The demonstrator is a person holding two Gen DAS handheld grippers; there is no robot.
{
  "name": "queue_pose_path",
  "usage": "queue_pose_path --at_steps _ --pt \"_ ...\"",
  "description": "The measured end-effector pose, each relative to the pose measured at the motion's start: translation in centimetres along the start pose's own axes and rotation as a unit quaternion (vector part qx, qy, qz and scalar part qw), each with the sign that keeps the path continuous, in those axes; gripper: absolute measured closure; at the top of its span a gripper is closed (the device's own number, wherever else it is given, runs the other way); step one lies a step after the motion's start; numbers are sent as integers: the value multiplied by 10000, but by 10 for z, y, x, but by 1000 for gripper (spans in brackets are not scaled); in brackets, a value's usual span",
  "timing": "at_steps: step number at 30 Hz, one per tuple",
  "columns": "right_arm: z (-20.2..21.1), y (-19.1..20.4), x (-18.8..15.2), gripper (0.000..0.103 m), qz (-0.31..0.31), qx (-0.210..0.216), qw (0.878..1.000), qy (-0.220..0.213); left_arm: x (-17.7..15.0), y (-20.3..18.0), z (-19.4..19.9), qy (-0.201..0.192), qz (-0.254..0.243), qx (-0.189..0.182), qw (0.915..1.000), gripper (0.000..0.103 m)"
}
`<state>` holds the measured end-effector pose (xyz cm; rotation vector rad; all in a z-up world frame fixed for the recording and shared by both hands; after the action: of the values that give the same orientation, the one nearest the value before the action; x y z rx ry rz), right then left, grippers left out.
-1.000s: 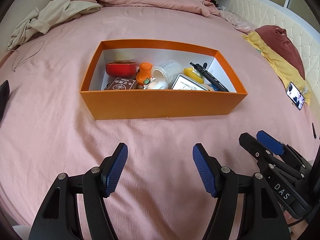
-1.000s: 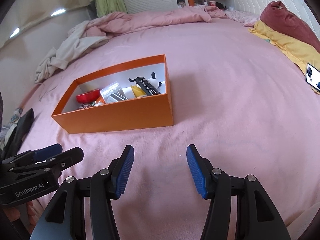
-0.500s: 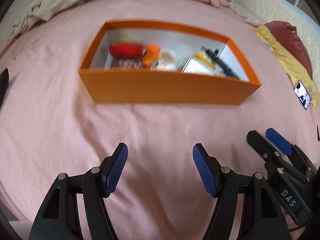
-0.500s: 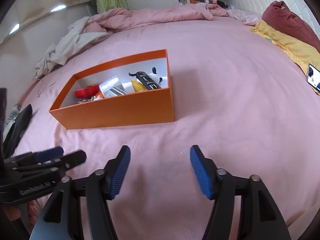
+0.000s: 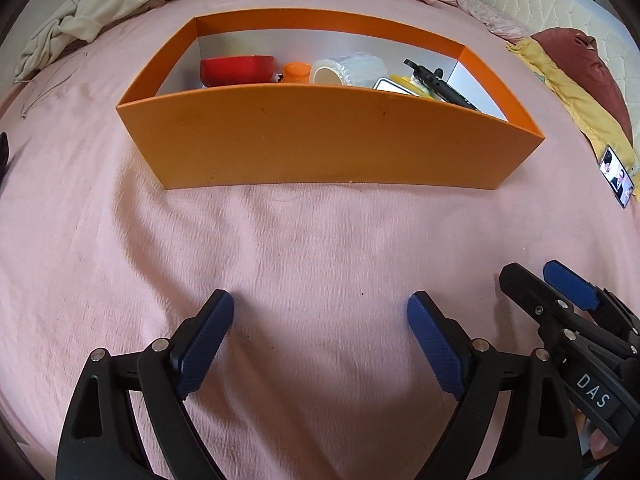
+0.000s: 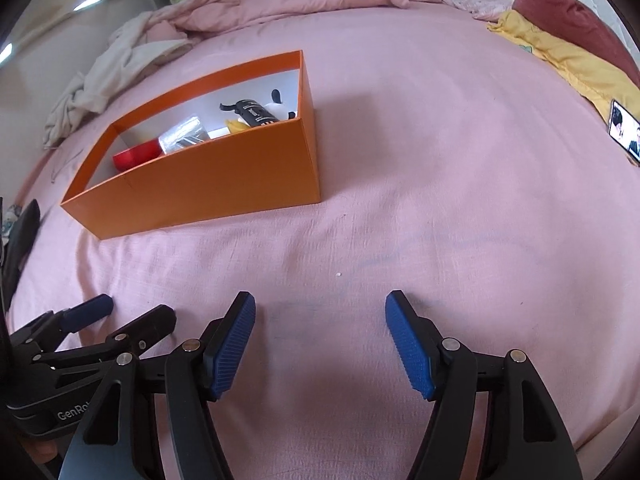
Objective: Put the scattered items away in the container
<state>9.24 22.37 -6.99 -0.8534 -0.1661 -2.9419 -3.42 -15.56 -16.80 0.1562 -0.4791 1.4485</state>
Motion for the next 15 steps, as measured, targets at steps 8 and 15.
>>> queue_pose_path --at_steps 8,15 --pt "7 5 3 34 268 -118 9992 -257 3 28 18 -373 781 6 9962 13" --pt "-14 24 -5 7 1111 -400 9928 -172 -6 10 4 -350 56 565 9978 11"
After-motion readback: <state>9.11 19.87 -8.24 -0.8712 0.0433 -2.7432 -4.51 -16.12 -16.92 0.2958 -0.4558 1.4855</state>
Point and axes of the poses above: each gripper's, at about its wrist camera, not at the fingertips, and z roughly against the way its jaws point, y to its left, x to its top, the point moved 1 cm from there along -z, roughly the way its jaws point, and after that the axes turned 7 degrees about z, right-handed, at the moved point
